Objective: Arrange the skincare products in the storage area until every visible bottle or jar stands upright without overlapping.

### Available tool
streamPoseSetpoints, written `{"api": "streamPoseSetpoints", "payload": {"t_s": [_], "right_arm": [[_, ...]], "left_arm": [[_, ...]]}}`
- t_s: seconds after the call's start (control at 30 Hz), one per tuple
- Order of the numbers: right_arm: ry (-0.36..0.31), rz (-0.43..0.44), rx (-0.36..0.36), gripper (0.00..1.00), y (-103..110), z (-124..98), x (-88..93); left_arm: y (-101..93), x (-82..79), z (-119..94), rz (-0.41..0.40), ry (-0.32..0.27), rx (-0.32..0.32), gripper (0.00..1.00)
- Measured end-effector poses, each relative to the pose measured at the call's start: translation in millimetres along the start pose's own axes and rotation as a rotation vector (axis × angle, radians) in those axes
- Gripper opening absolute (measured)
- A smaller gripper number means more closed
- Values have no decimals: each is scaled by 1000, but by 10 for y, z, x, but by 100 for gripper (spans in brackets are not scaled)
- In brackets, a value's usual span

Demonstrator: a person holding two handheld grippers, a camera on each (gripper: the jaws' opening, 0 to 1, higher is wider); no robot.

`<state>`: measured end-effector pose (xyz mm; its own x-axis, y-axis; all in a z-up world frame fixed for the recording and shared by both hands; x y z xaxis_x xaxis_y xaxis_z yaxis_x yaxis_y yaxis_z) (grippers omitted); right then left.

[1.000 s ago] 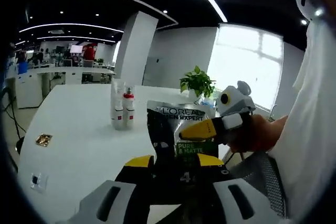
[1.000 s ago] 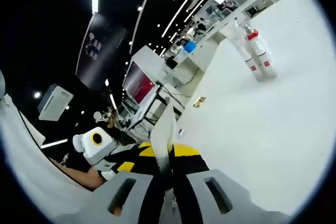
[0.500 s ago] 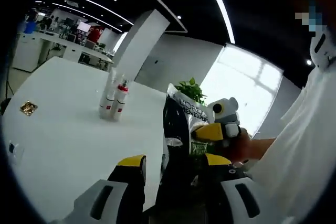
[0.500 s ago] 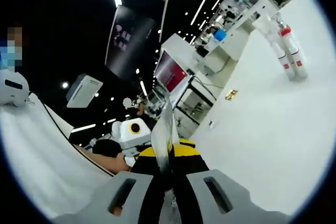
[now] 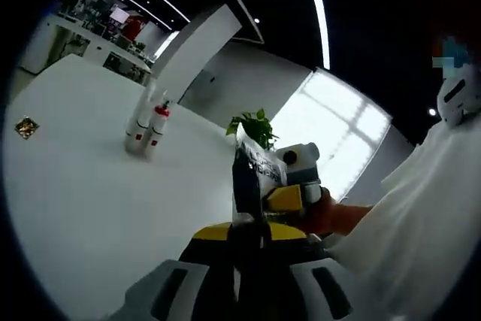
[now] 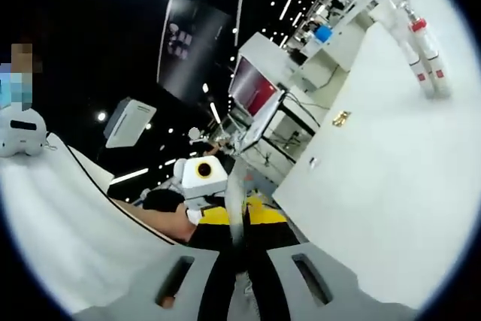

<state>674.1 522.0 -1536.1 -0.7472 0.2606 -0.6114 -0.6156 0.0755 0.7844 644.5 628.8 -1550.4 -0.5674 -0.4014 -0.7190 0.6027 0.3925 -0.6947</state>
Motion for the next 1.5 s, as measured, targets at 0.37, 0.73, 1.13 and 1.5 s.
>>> {"api": "streamPoseSetpoints", "payload": {"t_s": [0.37, 0.73, 1.13, 1.5], "right_arm": [[-73, 87, -31, 5, -11, -14, -16], [-32, 96, -23, 13, -40, 13, 119], [-61, 200, -57, 1, -61, -11, 101], [-60, 222, -63, 0, -45, -45, 104]], "left_arm": [[-58, -86, -34, -116, -53, 62, 1], [4, -194, -75, -172, -127, 34, 1], [12, -256, -75, -262, -178, 13, 1], [36, -215, -51, -321, -150, 21, 3]]}}
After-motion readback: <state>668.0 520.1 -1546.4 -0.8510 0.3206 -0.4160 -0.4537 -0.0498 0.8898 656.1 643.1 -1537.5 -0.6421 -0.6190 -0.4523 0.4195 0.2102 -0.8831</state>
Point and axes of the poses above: the point that each gripper's makers call its tool centre point, and the gripper's own axes: z roughly forward along the fingers, y roughly to its left, x roughly out of its underside, the point moved 5 cm from there along -z, roughly backward along the fingers, and after that the axes turned 12 degrees about -y, right-handed, at the moved point
